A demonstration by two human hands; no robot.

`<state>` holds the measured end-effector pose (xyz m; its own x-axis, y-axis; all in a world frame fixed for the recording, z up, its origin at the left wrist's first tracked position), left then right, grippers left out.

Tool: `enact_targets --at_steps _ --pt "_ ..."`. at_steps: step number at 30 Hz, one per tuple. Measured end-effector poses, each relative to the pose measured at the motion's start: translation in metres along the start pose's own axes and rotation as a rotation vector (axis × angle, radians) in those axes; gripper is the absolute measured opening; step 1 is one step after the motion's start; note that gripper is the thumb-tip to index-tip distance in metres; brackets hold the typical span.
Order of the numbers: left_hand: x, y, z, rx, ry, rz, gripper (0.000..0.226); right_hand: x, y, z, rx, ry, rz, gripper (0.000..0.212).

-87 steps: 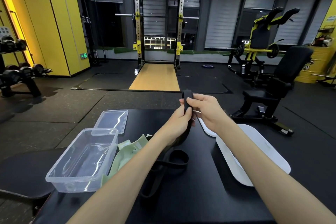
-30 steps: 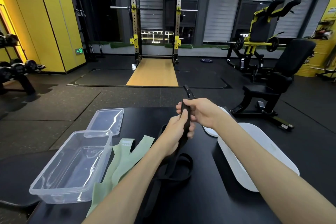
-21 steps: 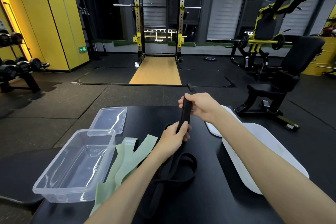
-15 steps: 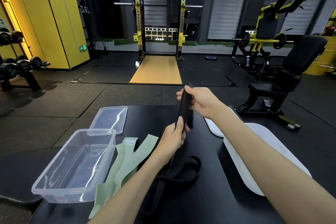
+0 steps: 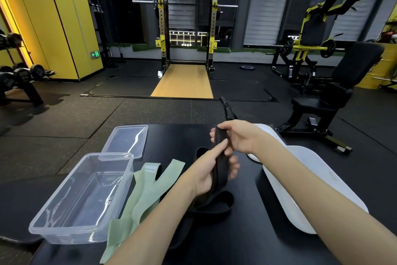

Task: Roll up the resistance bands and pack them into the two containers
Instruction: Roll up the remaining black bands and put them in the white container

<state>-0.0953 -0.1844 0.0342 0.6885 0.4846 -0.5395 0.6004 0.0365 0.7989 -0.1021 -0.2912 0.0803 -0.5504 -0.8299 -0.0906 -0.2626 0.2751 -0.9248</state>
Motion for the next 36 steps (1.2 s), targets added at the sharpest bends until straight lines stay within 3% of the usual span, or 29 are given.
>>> enact_targets --at_steps 4,6,10,14,17,20,23,25,31,36 --pt "0.019 -0.001 0.011 -0.281 0.239 0.661 0.034 -0.002 -0.010 0.017 0.039 0.143 0.026 0.013" --pt "0.029 0.002 0.015 -0.402 0.345 0.827 0.034 -0.004 -0.012 0.025 0.053 0.158 0.079 0.010" --pt "0.031 0.010 0.026 -0.397 0.337 0.544 0.028 -0.015 -0.021 0.049 0.097 0.186 0.096 0.009" --pt "0.034 0.038 0.038 -0.435 0.328 0.473 0.014 -0.026 -0.075 0.061 0.281 0.177 0.065 0.029" --pt "0.033 0.060 0.046 -0.493 0.348 0.523 0.026 -0.031 -0.121 0.060 0.484 0.100 0.002 0.039" --pt "0.022 0.065 0.057 -0.431 0.267 0.326 0.033 -0.028 -0.128 0.069 0.542 0.101 0.049 0.038" --pt "0.023 0.042 0.064 -0.304 0.260 0.131 0.035 -0.015 -0.102 0.095 0.447 0.192 0.064 0.024" --pt "0.033 0.018 0.068 -0.226 0.299 0.063 0.025 -0.009 -0.068 0.114 0.301 0.173 0.071 0.020" --pt "0.045 -0.028 0.062 -0.025 0.245 0.075 0.024 0.006 0.041 0.138 -0.068 0.147 -0.009 0.021" --pt "0.048 -0.039 0.056 0.103 0.185 -0.046 0.024 0.009 0.069 0.136 -0.125 0.195 0.104 0.019"
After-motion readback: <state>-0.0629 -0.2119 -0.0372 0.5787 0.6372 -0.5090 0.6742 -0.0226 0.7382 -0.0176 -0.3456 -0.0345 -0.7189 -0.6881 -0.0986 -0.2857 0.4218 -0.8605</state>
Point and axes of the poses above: each hand's wrist, its own z-axis towards the middle knuckle, its own x-axis out of the back of the hand, y = z × x, the point moved 4 cm from there along z, towards the middle knuckle, and after that the axes turned 8 degrees about y, right-handed, at the moved point
